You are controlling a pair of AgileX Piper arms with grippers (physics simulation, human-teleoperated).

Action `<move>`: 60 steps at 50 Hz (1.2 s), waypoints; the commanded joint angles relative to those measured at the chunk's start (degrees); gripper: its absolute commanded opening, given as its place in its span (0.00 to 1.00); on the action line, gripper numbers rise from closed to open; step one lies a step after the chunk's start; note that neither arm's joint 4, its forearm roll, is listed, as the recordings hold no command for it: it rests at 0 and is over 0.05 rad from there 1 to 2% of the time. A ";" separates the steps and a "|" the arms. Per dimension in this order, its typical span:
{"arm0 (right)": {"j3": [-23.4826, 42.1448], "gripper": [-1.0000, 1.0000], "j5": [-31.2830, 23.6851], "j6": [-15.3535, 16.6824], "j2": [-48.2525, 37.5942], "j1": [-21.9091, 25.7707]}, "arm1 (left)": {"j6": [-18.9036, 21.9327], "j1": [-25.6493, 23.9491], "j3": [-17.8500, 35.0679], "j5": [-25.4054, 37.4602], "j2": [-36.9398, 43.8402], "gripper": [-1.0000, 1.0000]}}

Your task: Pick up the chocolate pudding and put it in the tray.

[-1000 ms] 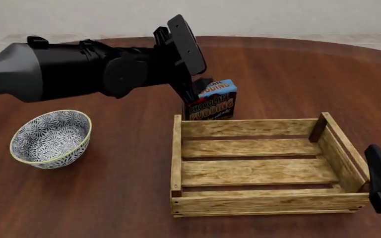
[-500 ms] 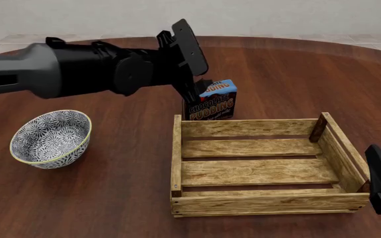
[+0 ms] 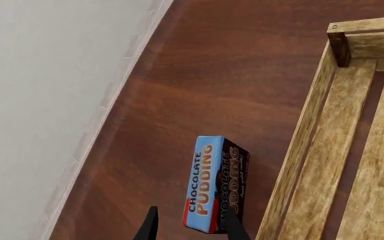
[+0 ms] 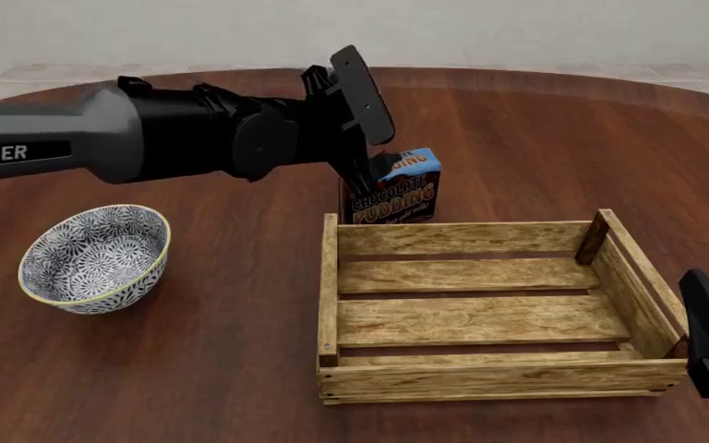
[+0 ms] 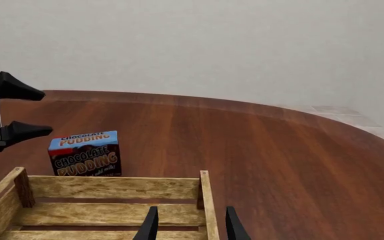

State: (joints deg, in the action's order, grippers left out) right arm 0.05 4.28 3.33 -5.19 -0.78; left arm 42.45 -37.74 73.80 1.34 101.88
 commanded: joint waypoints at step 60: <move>0.03 1.00 1.08 -0.33 -1.39 -1.63 | -2.41 -0.54 2.21 -2.86 6.43 1.00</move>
State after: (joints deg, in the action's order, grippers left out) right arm 0.05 5.40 3.55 -6.72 -1.26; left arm 40.11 -38.17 76.27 -0.91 107.64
